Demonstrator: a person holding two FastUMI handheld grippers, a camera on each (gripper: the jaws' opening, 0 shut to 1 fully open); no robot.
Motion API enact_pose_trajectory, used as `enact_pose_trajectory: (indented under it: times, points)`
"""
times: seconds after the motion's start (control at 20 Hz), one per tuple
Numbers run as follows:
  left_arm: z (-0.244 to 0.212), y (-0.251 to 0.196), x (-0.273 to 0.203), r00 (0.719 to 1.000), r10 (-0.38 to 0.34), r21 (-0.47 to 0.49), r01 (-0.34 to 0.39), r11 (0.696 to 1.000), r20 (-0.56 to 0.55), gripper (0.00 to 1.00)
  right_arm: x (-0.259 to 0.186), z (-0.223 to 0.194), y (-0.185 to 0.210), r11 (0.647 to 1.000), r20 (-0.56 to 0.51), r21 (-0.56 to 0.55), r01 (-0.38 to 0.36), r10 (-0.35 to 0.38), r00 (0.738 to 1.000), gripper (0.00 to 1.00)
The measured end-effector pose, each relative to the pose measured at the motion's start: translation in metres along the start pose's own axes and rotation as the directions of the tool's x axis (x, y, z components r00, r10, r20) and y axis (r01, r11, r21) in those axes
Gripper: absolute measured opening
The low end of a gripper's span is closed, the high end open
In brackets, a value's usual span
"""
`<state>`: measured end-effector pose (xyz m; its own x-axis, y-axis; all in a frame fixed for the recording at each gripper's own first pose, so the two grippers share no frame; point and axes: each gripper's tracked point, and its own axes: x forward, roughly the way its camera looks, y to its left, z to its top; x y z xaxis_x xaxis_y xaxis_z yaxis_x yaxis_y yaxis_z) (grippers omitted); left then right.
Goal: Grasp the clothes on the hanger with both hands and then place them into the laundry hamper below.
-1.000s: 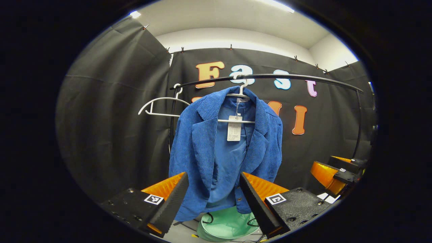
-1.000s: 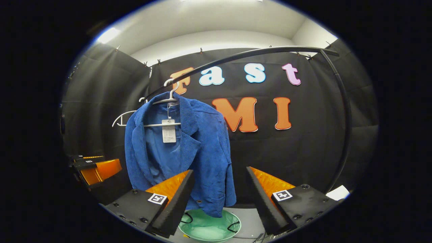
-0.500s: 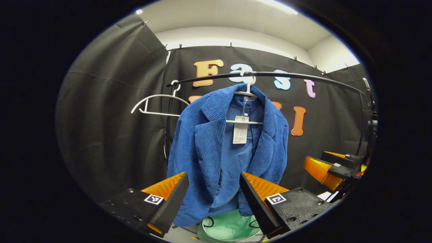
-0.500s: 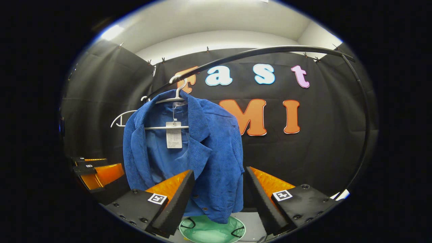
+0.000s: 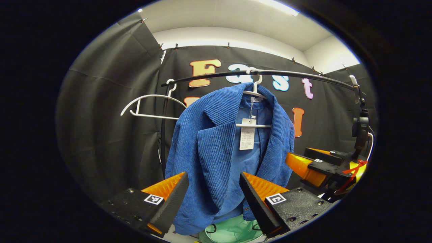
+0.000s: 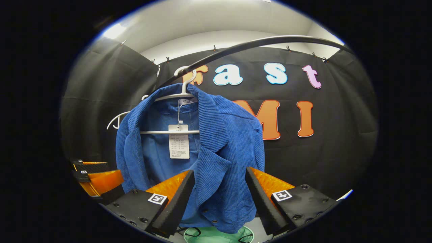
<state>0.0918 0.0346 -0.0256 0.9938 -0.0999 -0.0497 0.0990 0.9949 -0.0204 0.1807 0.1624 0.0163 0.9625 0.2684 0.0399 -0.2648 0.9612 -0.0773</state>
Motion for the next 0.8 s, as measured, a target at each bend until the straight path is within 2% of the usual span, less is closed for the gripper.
enact_pose_trajectory:
  times: [0.15, 0.5, 0.6, 0.8]
  points:
    - [0.0, 0.0, 0.002, 1.0, -0.007, -0.001, 0.007, 1.0, 0.002, 0.97, 0.025, -0.002, -0.001, 1.0, -0.007, 0.004, -0.004, 0.004, 1.0, 1.0]
    - [0.007, -0.002, 0.008, 1.0, -0.006, -0.006, 0.006, 1.0, 0.011, 0.95, 0.073, -0.008, -0.019, 1.0, -0.041, 0.021, 0.003, -0.002, 0.999, 0.98]
    - [0.008, -0.004, 0.01, 1.0, -0.001, -0.012, 0.001, 1.0, 0.01, 0.93, 0.084, -0.009, -0.018, 0.999, -0.045, 0.031, -0.01, 0.012, 0.999, 0.97]
    - [0.015, -0.01, 0.021, 1.0, 0.0, 0.001, 0.0, 1.0, 0.024, 0.95, 0.099, -0.012, -0.011, 0.995, -0.054, 0.084, -0.055, 0.06, 0.997, 0.98]
